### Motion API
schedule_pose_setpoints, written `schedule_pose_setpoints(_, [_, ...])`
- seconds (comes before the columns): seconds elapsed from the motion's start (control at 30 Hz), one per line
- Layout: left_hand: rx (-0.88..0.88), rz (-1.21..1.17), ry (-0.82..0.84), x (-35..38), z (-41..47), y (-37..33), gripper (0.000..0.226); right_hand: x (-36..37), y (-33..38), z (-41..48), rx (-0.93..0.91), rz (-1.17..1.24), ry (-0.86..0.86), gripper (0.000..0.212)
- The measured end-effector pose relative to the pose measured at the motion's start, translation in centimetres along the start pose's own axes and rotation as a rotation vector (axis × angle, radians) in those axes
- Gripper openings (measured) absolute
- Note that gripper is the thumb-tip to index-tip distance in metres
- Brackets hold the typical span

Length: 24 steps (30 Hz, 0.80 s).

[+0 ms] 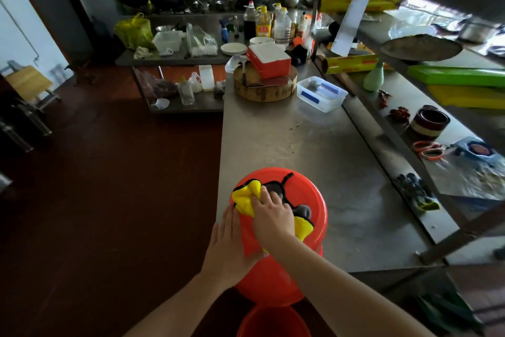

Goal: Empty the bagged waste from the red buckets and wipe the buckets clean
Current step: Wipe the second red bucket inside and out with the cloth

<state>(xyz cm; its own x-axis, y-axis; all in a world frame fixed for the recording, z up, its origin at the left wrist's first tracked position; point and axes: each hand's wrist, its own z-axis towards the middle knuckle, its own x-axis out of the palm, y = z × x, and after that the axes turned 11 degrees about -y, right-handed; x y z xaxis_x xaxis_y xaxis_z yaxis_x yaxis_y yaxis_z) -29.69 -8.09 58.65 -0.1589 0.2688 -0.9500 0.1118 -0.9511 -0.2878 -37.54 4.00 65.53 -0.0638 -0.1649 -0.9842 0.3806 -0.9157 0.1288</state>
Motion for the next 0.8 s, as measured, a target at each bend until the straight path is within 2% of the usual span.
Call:
schedule_pose_setpoints(0.13, [-0.022, -0.018, 0.0, -0.2, 0.0, -0.1, 0.132, -0.2, -1.1, -0.4, -0.019, -0.006, 0.006, 0.069])
schedule_pose_setpoints(0.4, [-0.003, -0.063, 0.024, -1.1, 0.1, -0.8, 0.13, -1.4, -8.9, -1.5, 0.117, -0.14, -0.011, 0.057])
schedule_pose_setpoints(0.57, [0.012, -0.041, 0.059, -1.2, 0.3, -1.0, 0.143, -1.3, -6.9, -1.6, 0.12, -0.128, -0.021, 0.059])
schedule_pose_setpoints(0.7, [0.006, -0.018, 0.038, -0.8, 0.2, -0.7, 0.149, -0.6, -2.1, -2.4, -0.034, -0.061, 0.016, 0.066])
schedule_pose_setpoints(0.8, [-0.011, -0.069, 0.023, -0.7, 0.1, -0.8, 0.15, -0.3, -0.7, -2.8, -0.095, -0.036, 0.026, 0.063])
